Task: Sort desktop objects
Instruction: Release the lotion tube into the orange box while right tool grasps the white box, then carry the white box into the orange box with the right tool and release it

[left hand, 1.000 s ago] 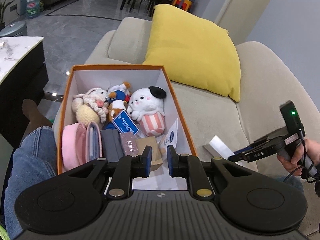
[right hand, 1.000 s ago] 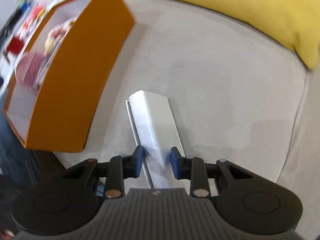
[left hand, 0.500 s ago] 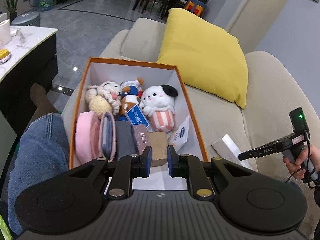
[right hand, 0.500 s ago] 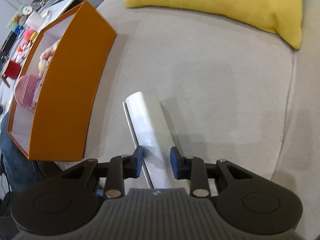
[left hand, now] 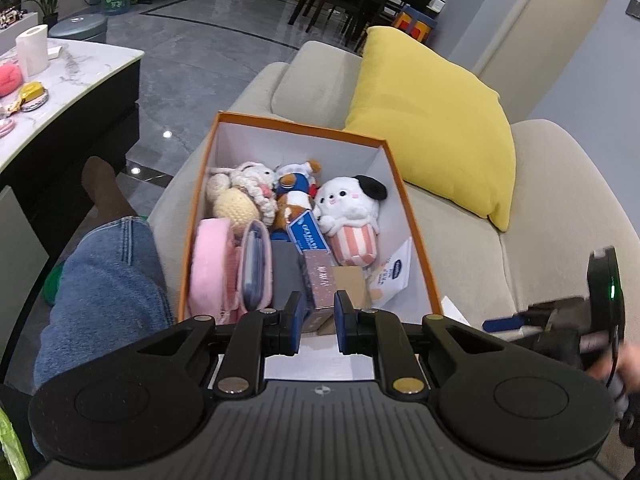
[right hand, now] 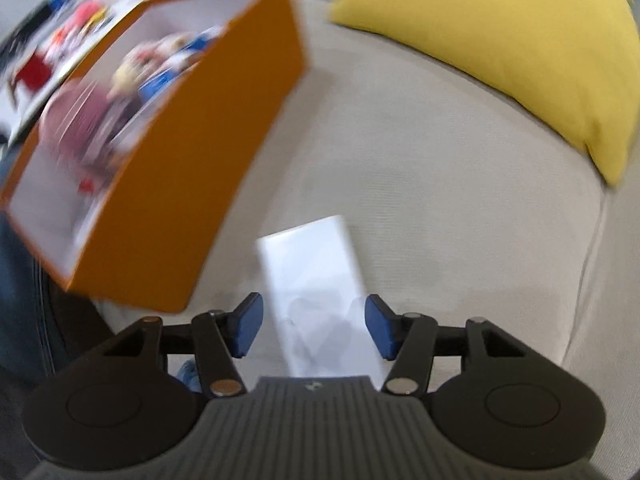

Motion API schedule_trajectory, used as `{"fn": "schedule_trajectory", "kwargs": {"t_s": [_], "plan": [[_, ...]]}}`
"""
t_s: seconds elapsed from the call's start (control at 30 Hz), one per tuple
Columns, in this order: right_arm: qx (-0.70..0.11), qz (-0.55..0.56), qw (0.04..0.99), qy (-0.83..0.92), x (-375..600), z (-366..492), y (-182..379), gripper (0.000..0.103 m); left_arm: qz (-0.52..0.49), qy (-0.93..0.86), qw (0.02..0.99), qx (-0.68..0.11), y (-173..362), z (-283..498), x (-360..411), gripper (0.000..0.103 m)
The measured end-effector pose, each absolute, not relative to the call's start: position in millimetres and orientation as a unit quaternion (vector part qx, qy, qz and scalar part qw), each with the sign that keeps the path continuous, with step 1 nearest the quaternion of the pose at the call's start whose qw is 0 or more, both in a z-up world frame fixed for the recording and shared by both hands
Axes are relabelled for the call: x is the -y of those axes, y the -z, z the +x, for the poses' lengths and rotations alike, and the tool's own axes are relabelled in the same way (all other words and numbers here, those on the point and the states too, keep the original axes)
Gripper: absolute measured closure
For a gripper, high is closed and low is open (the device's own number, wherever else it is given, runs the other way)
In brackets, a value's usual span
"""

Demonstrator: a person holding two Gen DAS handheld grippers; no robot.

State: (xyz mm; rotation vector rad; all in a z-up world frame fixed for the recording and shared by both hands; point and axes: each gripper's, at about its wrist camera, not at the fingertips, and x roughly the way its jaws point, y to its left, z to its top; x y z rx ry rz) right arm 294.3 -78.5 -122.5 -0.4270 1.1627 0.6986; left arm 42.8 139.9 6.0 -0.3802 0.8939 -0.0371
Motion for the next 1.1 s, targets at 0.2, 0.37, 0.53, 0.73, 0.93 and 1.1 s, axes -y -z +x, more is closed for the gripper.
{"fn": "schedule_trajectory", "kwargs": {"t_s": [0.2, 0.37, 0.53, 0.73, 0.93, 1.1], "plan": [[-0.493, -0.333, 0.752, -0.284, 39, 253, 159, 0.044, -0.182, 0.016, 0.887, -0.425, -5, 40, -145, 0.086], [-0.469, -0.388, 0.749, -0.263, 26, 242, 176, 0.038, -0.175, 0.03, 0.891, -0.418, -5, 39, -142, 0.086], [-0.432, -0.46, 0.738, -0.238, 16, 239, 196, 0.038, -0.178, 0.035, 0.888, -0.423, -1, 44, -139, 0.086], [-0.452, -0.428, 0.75, -0.223, 37, 272, 184, 0.068, -0.171, 0.027, 0.891, -0.42, -4, 38, -142, 0.086], [-0.471, -0.359, 0.768, -0.244, 67, 288, 148, 0.072, -0.152, 0.014, 0.894, -0.421, -3, 38, -145, 0.086], [-0.426, -0.329, 0.786, -0.304, 77, 276, 85, 0.072, -0.119, 0.005, 0.896, -0.428, -1, 39, -143, 0.086]]}}
